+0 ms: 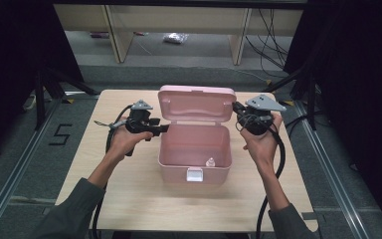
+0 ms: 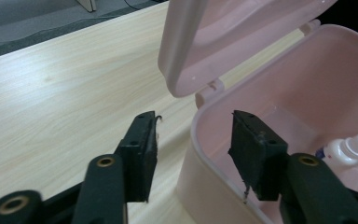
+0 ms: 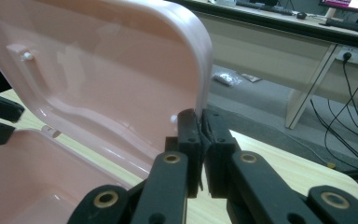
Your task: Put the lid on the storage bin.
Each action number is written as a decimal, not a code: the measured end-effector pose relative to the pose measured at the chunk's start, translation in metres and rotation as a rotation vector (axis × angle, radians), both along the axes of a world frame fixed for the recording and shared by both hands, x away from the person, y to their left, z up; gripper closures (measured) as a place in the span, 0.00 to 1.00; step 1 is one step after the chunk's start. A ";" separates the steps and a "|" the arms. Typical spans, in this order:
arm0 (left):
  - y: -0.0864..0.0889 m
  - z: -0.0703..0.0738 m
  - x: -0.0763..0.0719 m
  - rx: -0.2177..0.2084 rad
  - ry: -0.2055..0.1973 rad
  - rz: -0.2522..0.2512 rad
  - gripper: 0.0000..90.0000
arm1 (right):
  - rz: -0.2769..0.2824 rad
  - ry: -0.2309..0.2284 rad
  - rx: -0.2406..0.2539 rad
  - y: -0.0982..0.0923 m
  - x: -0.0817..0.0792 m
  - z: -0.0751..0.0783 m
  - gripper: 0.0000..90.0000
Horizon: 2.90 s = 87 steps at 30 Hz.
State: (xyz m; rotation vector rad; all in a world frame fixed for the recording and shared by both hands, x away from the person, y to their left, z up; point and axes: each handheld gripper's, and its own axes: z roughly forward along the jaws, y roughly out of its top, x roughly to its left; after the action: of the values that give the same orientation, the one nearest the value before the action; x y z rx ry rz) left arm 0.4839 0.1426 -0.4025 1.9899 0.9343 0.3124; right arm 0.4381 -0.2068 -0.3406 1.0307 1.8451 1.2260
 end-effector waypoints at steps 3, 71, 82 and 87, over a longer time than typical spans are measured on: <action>0.002 0.005 -0.010 -0.033 -0.005 -0.001 0.49 | -0.008 -0.002 -0.006 0.000 -0.004 0.000 0.97; 0.006 -0.032 -0.119 0.065 -0.022 -0.159 0.45 | 0.050 -0.003 0.017 -0.008 -0.046 -0.019 0.86; 0.003 -0.036 -0.117 0.085 -0.017 -0.180 0.52 | 0.050 0.013 0.014 -0.011 -0.051 -0.026 0.83; 0.001 -0.037 -0.119 0.110 -0.028 -0.185 0.59 | 0.067 0.033 0.014 -0.008 -0.055 -0.027 0.83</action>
State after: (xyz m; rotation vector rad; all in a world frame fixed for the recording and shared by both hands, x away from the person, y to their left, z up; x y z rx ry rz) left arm 0.3653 0.1437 -0.4393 2.1498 0.7222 0.2920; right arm 0.3833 -0.2145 -0.3678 1.0097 1.9126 1.2692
